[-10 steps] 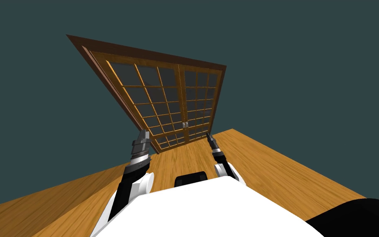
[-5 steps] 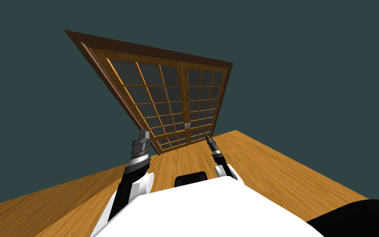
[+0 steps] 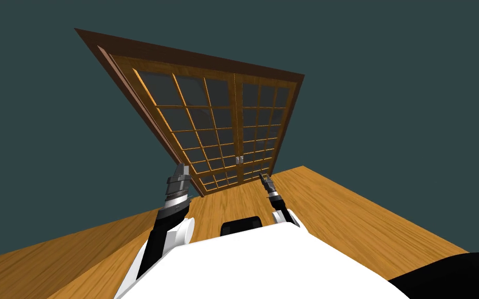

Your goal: Pull the door open

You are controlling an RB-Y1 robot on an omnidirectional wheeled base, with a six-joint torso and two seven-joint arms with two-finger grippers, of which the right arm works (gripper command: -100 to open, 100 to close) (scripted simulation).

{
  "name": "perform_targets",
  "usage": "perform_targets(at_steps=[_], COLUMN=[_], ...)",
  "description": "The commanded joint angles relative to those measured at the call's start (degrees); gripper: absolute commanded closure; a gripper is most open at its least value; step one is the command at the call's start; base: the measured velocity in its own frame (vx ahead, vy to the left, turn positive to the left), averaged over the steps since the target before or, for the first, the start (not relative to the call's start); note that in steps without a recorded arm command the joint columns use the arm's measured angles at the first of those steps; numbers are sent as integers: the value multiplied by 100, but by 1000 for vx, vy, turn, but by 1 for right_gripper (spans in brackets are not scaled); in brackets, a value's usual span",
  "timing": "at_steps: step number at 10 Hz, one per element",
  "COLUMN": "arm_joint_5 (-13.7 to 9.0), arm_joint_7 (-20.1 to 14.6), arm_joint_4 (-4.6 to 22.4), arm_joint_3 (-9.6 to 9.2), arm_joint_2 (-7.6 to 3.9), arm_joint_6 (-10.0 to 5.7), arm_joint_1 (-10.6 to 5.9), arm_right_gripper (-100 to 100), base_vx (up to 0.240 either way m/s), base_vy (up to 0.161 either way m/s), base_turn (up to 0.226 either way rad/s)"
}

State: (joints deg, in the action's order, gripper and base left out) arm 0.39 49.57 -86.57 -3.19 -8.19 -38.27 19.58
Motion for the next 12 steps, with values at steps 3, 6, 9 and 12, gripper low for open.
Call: perform_targets(at_steps=[3,6,9,12], arm_joint_5=[-6,-12,-18,-23], arm_joint_7=[445,785,1118,1424], arm_joint_4=[467,852,1229,1575], arm_joint_3=[-5,-4,-4,-4], arm_joint_2=[-59,-107,-152,-191], arm_joint_6=[-141,-257,-371,-476], arm_joint_1=[-91,-174,-255,-331], arm_right_gripper=[-100,-100,-100,-100], base_vx=[109,107,110,115], base_vy=[54,46,52,46], base_turn=[45,46,40,39])
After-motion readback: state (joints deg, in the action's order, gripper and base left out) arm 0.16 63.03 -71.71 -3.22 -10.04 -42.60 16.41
